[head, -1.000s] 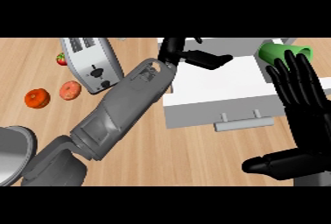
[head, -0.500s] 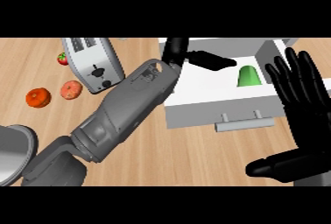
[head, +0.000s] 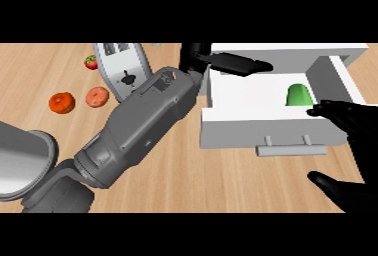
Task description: Pick up the cup, place it into the drawer and close the drawer
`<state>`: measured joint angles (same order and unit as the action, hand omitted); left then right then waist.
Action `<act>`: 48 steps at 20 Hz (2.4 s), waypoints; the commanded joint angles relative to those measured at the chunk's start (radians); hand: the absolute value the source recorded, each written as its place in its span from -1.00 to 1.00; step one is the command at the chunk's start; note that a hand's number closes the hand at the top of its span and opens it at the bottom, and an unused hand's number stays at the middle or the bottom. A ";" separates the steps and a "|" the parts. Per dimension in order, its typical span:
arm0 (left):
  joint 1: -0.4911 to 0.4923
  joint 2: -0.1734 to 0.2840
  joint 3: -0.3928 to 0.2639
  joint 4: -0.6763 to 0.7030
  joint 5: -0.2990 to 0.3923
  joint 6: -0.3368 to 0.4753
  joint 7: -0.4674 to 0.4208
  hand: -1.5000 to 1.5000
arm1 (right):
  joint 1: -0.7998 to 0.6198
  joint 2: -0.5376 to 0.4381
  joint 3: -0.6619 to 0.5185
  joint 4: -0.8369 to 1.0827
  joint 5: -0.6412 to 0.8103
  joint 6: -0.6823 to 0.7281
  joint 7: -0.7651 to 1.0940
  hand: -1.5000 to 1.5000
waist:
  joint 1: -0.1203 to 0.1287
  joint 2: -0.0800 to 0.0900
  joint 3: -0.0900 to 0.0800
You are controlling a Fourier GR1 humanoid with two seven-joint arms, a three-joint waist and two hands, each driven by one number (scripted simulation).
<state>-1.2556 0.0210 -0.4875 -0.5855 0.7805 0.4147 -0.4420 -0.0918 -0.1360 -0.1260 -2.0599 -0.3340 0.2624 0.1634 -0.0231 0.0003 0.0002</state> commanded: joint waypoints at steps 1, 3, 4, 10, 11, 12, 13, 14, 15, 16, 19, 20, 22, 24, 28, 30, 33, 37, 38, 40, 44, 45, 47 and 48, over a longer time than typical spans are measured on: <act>0.039 0.016 0.040 -0.088 0.008 0.024 0.022 -1.00 | 0.014 -0.076 -0.016 0.021 -0.011 0.094 -0.010 1.00 | 0.027 -0.005 0.000; 0.104 0.079 0.057 -0.114 0.015 -0.023 -0.005 -1.00 | 0.036 -0.096 0.020 -0.066 0.077 0.087 0.009 1.00 | 0.030 -0.007 -0.001; 0.137 0.113 0.065 -0.101 0.015 -0.064 -0.027 -1.00 | 0.019 -0.099 0.048 -0.042 0.130 0.096 -0.009 1.00 | 0.034 -0.003 -0.001; 0.317 0.214 0.054 -0.391 0.014 0.043 0.103 -1.00 | 0.046 -0.141 0.059 -0.023 0.228 0.125 -0.012 1.00 | 0.056 -0.010 0.000; 0.344 0.235 0.048 -0.475 0.009 0.059 0.124 -1.00 | 0.087 -0.140 0.063 -0.032 0.249 0.146 -0.056 1.00 | 0.053 -0.012 0.000; 0.389 0.293 0.074 -0.497 0.028 0.015 0.115 -1.00 | 0.105 -0.144 0.075 -0.009 0.273 0.157 -0.069 1.00 | 0.062 -0.012 0.000; 0.453 0.313 0.090 -0.475 0.027 -0.033 0.070 -1.00 | 0.070 -0.169 0.062 -0.043 0.242 0.156 -0.004 1.00 | 0.049 -0.007 -0.001; 0.477 0.361 0.090 -0.571 0.032 -0.025 0.124 -1.00 | 0.064 -0.129 0.095 -0.027 0.308 0.115 -0.019 1.00 | 0.058 -0.010 -0.001; 0.548 0.345 0.069 -0.639 0.021 0.010 0.123 -1.00 | 0.048 -0.147 0.075 0.003 0.284 0.131 -0.005 1.00 | 0.058 -0.009 0.000; 0.577 0.383 0.095 -0.686 0.037 0.007 0.134 -1.00 | 0.053 -0.168 0.052 0.021 0.288 0.141 -0.010 1.00 | 0.060 -0.010 0.000; 0.665 0.408 0.115 -0.779 0.047 -0.009 0.178 -1.00 | 0.053 -0.092 0.147 0.035 0.429 0.077 -0.044 1.00 | 0.043 -0.004 0.000; 0.683 0.427 0.126 -0.772 0.026 -0.022 0.147 -1.00 | 0.017 -0.097 0.157 0.117 0.479 0.076 -0.083 1.00 | 0.045 -0.002 0.000; 0.786 0.432 0.129 -0.794 0.033 -0.074 0.096 -1.00 | -0.013 -0.148 0.147 0.144 0.514 0.100 -0.103 1.00 | 0.047 -0.001 0.000; 0.773 0.472 0.168 -0.816 0.076 -0.099 0.150 -1.00 | -0.001 -0.182 0.220 0.106 0.629 0.108 -0.134 1.00 | 0.048 -0.002 0.000; 0.900 0.504 0.170 -0.857 0.062 -0.166 0.085 -1.00 | 0.005 -0.230 0.294 0.205 0.848 0.049 -0.252 1.00 | 0.055 0.000 0.000; 0.945 0.551 0.225 -0.879 0.092 -0.206 0.102 -1.00 | 0.012 -0.209 0.336 0.277 0.925 -0.009 -0.299 1.00 | 0.051 0.000 0.000; 0.963 0.534 0.235 -0.910 0.053 -0.187 0.100 -1.00 | -0.068 -0.141 0.390 0.427 1.023 -0.096 -0.321 1.00 | 0.041 0.001 0.000; 1.071 0.574 0.306 -0.880 0.085 -0.336 0.070 -1.00 | -0.167 -0.179 0.302 0.621 1.010 -0.082 -0.384 -1.00 | 0.042 0.002 0.000; 1.057 0.546 0.292 -0.922 0.064 -0.291 0.094 -1.00 | -0.118 -0.094 0.396 0.649 1.093 -0.167 -0.375 -1.00 | 0.037 0.001 0.000; 1.115 0.517 0.308 -0.891 0.037 -0.341 0.032 -1.00 | -0.168 -0.091 0.378 0.680 1.106 -0.141 -0.337 -1.00 | 0.034 0.001 0.000; 1.101 0.543 0.366 -0.912 0.054 -0.361 0.086 -1.00 | -0.280 -0.084 0.362 0.898 1.169 -0.180 -0.387 -1.00 | 0.038 0.002 0.000; 1.174 0.518 0.340 -0.912 0.039 -0.400 0.052 -1.00 | -0.318 -0.089 0.329 0.963 1.151 -0.184 -0.430 -1.00 | 0.041 0.002 0.000; 1.124 0.509 0.383 -0.870 0.037 -0.402 0.069 -1.00 | -0.382 -0.052 0.326 1.069 1.176 -0.208 -0.438 -1.00 | 0.037 0.003 0.000; 1.125 0.506 0.389 -0.842 0.023 -0.442 0.050 -1.00 | -0.401 -0.060 0.295 1.139 1.157 -0.219 -0.495 -1.00 | 0.036 0.003 0.000</act>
<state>-0.1469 0.5424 -0.1327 -1.4568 0.8218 0.0266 -0.3771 -0.3972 -0.2249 0.2029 -1.1114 0.8048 0.0797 -0.2712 0.0139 0.0027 0.0003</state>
